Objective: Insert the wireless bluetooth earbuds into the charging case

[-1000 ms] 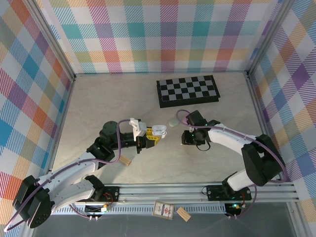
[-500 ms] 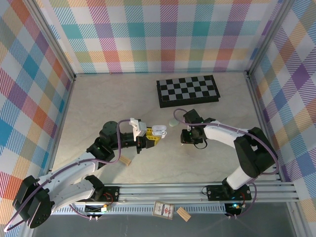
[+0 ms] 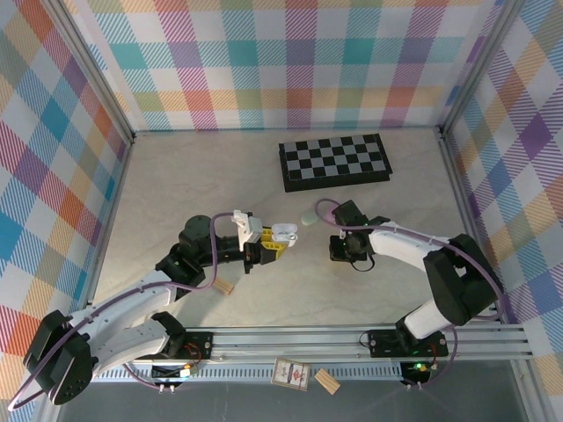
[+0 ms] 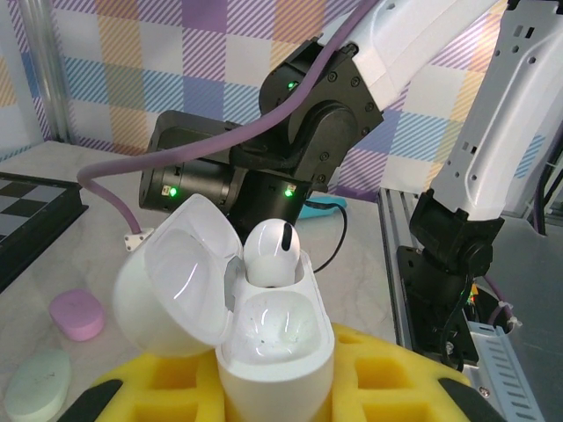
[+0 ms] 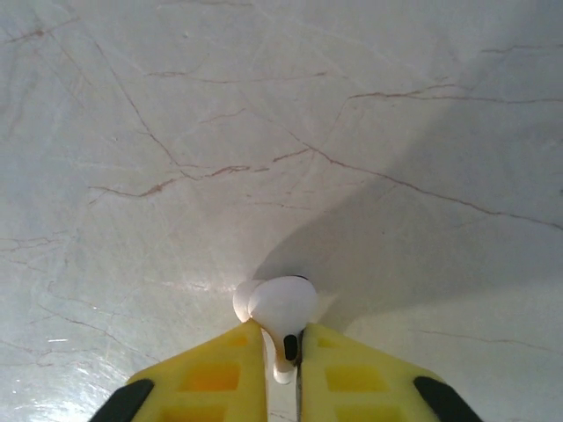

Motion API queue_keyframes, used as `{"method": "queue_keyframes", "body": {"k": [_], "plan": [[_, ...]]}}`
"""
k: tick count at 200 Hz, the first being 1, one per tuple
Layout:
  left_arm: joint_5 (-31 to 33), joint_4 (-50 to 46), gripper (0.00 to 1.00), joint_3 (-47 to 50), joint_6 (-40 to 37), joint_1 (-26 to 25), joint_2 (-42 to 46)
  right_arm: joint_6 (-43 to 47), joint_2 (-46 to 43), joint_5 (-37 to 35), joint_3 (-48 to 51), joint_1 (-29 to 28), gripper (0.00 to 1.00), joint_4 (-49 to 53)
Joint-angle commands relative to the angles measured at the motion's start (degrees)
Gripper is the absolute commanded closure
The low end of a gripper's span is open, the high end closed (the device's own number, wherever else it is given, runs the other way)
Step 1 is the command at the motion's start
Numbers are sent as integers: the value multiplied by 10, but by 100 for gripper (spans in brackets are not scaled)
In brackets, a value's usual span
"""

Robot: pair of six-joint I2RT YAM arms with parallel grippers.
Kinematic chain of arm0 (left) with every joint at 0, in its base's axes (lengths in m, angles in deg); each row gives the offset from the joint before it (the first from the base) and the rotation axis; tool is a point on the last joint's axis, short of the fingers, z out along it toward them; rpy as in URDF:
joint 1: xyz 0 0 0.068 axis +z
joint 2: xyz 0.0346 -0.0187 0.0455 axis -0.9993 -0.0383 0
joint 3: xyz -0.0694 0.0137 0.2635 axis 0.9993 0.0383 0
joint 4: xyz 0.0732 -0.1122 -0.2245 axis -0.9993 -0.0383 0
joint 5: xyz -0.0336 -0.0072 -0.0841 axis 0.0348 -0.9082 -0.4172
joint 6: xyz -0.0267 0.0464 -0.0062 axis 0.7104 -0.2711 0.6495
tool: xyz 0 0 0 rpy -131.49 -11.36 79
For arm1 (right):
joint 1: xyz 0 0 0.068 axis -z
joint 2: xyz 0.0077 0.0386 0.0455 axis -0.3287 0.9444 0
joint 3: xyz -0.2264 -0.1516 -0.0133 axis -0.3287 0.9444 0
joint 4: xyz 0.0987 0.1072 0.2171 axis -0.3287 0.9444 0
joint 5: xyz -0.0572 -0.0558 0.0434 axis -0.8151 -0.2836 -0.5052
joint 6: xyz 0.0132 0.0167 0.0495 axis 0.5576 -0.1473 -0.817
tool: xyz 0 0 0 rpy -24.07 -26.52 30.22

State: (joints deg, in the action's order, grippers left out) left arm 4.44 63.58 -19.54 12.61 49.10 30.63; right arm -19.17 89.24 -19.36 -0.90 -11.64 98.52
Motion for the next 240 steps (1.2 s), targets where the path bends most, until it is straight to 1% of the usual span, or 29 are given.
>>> {"method": "queue_keyframes", "body": {"k": [1,20,44,65,98,127,142,158,172,188,214,240], "plan": [[-10,18,97,-6,-6,6,0,-7,-8,7,14,8,89,-7],[-9,15,97,-7,-7,6,0,-6,-23,41,18,13,90,-19],[-9,16,97,-7,-8,6,-1,-21,-51,139,48,42,93,-80],[-9,21,96,-7,-9,6,-5,-33,-40,227,63,68,94,-123],[-11,22,97,-7,-8,6,-10,-49,-9,285,74,80,93,-158],[-10,21,97,-4,-7,6,-6,-47,15,261,69,86,91,-131],[-9,20,97,-3,-8,6,-3,-39,22,217,62,87,91,-94],[-7,19,96,-3,-9,6,-3,-36,21,186,62,88,91,-74],[-7,20,96,-4,-10,6,-5,-34,16,155,61,88,86,-56],[-9,23,97,-6,-9,6,-11,-31,11,120,58,88,84,-32],[-13,30,97,-8,-6,6,-20,-33,6,101,59,88,78,-16],[-16,34,97,-10,-5,6,-26,-29,-12,72,63,87,78,1]]}}
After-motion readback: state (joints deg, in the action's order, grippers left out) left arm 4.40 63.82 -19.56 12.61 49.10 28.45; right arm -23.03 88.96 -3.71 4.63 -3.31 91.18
